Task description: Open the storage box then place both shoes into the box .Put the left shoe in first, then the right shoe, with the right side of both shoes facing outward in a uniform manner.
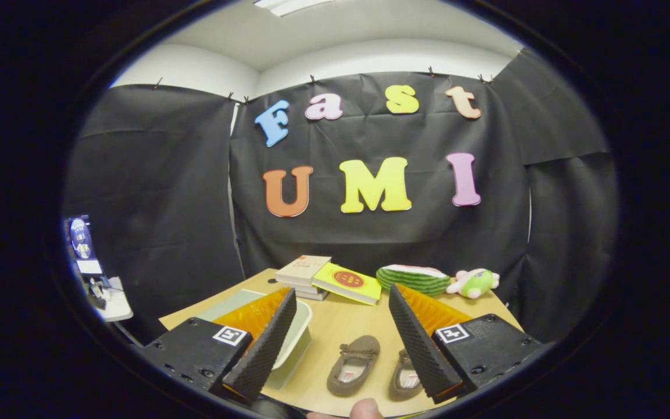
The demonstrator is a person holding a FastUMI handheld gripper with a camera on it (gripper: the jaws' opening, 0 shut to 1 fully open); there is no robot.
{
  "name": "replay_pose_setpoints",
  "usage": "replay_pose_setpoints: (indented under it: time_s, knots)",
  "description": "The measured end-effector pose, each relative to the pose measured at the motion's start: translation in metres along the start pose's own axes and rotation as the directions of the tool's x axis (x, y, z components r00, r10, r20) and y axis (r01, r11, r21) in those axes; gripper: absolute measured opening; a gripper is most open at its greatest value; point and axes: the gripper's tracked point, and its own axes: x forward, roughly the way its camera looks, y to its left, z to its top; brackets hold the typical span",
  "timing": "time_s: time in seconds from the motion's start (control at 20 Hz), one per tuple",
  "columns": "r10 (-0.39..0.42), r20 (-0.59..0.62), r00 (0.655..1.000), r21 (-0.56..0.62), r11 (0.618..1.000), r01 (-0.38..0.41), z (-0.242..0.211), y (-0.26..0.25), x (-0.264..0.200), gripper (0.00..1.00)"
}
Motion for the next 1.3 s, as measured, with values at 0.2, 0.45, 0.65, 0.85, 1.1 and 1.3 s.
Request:
replay_pose_setpoints:
  time_s: [0.2, 0.45, 0.65, 0.85, 1.1, 1.3]
  knots:
    - [0.046, -0.019, 0.999, 0.027, 0.999, -0.045, -0.005, 0.003, 0.003, 1.0]
    - [0.203, -0.017, 0.979, 0.157, 0.968, -0.198, -0.001, 0.016, 0.012, 1.0]
    - [0.372, -0.104, 0.922, 0.289, 0.899, -0.33, -0.025, 0.032, 0.026, 1.0]
    - [0.548, -0.211, 0.809, 0.473, 0.782, -0.406, -0.063, 0.056, 0.044, 0.99]
    - [0.66, -0.321, 0.68, 0.668, 0.667, -0.332, -0.127, 0.069, 0.073, 0.98]
    - [0.731, -0.329, 0.597, 0.812, 0.542, -0.217, -0.165, 0.075, 0.095, 0.97]
